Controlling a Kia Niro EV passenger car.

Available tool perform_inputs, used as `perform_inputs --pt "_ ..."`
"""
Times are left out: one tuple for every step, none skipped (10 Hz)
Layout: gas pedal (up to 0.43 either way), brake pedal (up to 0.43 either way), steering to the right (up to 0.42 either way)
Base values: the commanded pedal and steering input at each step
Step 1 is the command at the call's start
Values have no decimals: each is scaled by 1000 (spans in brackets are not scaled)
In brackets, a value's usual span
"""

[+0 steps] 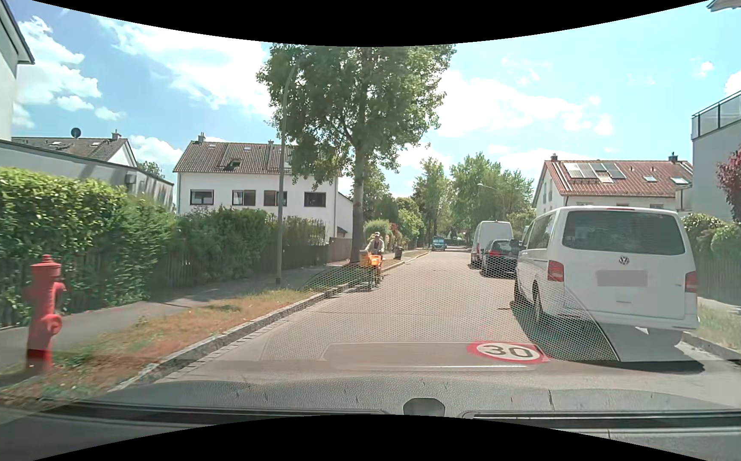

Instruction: Follow the waypoints while adhering to traffic rules and regulations

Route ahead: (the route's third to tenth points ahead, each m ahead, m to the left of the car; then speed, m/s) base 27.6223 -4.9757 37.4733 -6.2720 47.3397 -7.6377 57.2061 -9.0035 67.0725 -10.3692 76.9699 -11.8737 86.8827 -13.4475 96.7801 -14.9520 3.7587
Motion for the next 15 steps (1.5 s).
perform_inputs --pt "0 140 165" --pt "0 134 153" --pt "0 49 142" --pt "0 6 131" --pt "0 6 118" --pt "20 6 105" --pt "169 6 91" --pt "209 6 70" --pt "228 6 48" --pt "240 6 28" --pt "280 6 17" --pt "311 6 15" --pt "311 6 13" --pt "311 6 9" --pt "311 6 2"
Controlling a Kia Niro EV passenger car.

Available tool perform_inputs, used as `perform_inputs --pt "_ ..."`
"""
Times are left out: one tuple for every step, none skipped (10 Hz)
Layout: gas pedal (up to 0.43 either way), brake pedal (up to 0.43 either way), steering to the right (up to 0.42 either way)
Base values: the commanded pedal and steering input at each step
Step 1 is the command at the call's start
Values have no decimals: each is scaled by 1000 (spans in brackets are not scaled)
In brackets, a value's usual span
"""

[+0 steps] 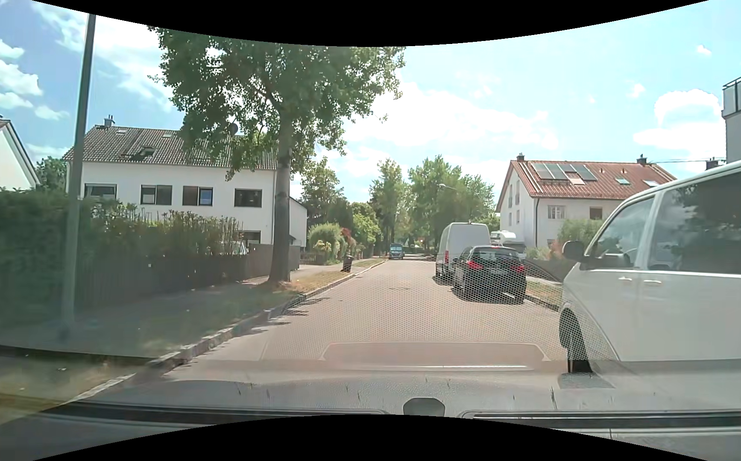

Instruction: Follow the waypoints while adhering to traffic rules and regulations

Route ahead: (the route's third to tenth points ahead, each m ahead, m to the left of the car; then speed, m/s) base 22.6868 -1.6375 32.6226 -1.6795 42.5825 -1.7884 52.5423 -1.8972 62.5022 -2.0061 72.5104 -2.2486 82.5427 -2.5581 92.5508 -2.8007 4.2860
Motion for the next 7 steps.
perform_inputs --pt "311 6 -3" --pt "311 6 -4" --pt "311 6 -4" --pt "311 6 -3" --pt "311 6 -1" --pt "299 6 0" --pt "299 6 -1"
